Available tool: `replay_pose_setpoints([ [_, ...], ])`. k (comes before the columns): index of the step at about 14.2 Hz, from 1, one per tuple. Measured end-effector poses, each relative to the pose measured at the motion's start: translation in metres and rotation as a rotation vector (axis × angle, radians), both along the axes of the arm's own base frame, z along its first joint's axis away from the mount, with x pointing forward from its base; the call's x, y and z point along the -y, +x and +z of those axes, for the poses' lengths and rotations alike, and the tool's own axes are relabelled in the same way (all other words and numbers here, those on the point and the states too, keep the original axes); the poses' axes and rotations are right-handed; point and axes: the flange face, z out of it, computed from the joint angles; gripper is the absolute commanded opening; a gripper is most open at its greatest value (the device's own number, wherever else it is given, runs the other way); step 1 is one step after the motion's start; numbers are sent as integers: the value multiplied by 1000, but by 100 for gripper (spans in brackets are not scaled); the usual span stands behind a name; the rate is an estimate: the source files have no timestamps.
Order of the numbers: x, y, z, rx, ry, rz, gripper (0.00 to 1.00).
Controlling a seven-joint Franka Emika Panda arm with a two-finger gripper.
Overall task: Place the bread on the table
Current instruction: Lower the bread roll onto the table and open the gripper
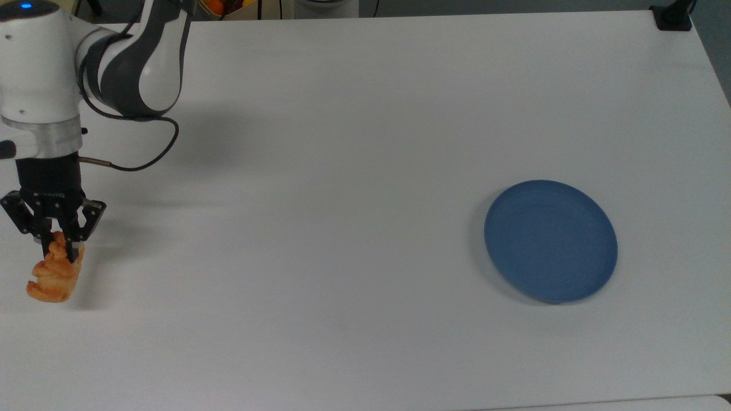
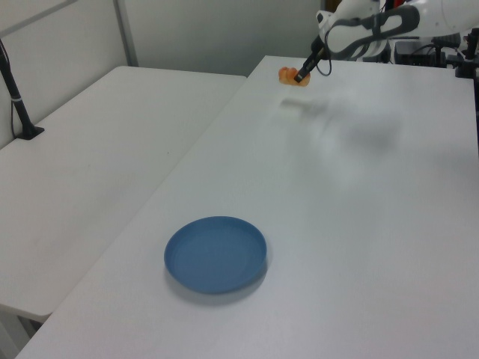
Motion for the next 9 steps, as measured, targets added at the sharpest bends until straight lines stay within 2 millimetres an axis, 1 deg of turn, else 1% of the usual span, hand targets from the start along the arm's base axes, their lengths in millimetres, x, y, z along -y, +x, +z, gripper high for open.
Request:
replay_pose_setpoints([
  [2, 0, 3, -23, 4, -10, 10, 33],
  [6, 5, 3, -51, -2, -28, 31, 33],
  [7, 3, 4, -58, 3, -32, 35, 38],
  [9, 1, 5, -64, 5, -33, 40, 61],
])
